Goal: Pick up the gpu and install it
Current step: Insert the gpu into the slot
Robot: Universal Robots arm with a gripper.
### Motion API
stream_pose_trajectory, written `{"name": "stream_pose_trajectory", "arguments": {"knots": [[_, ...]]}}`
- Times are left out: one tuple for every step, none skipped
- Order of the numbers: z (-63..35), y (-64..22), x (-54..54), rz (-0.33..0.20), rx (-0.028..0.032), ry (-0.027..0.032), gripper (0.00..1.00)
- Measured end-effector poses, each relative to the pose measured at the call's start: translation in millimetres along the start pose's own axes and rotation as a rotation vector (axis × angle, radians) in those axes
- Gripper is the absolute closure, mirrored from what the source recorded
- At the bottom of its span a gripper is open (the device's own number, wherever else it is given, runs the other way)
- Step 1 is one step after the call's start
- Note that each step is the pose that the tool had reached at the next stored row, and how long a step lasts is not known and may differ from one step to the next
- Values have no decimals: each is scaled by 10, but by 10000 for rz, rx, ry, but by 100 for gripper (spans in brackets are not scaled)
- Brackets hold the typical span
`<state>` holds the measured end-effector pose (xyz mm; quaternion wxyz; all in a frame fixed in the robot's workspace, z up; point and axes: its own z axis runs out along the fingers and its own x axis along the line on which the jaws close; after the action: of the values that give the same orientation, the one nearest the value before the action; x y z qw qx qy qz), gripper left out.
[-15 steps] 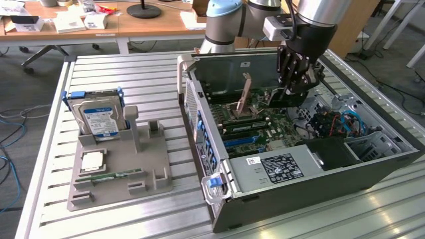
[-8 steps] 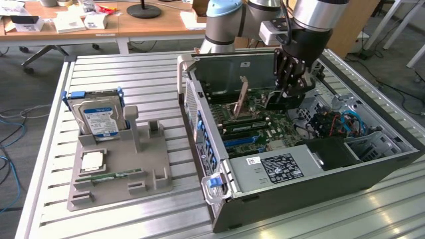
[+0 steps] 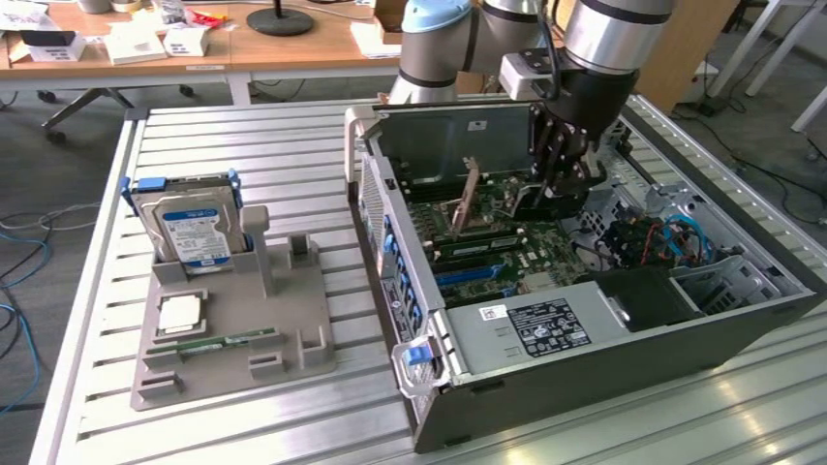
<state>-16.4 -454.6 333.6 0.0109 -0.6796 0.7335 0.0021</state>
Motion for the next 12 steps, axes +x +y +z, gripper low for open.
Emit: {"name": "stream_pose_trajectory", "arguments": {"knots": [[0, 0, 0, 0, 0, 1, 74], [0, 0, 0, -1, -1, 1, 74], [0, 0, 0, 0, 0, 1, 74], [1, 0, 0, 0, 0, 0, 74], [1, 0, 0, -1, 0, -1, 74], [3, 0, 0, -26, 0, -1, 74], [5, 0, 0, -87, -1, -3, 74], [7, 0, 0, -148, -2, -3, 74], [9, 0, 0, -201, -3, -4, 74], [14, 1, 0, -256, -4, -7, 74], [25, 1, 1, -313, -5, -7, 74], [39, 1, 1, -360, -6, -6, 74]]}}
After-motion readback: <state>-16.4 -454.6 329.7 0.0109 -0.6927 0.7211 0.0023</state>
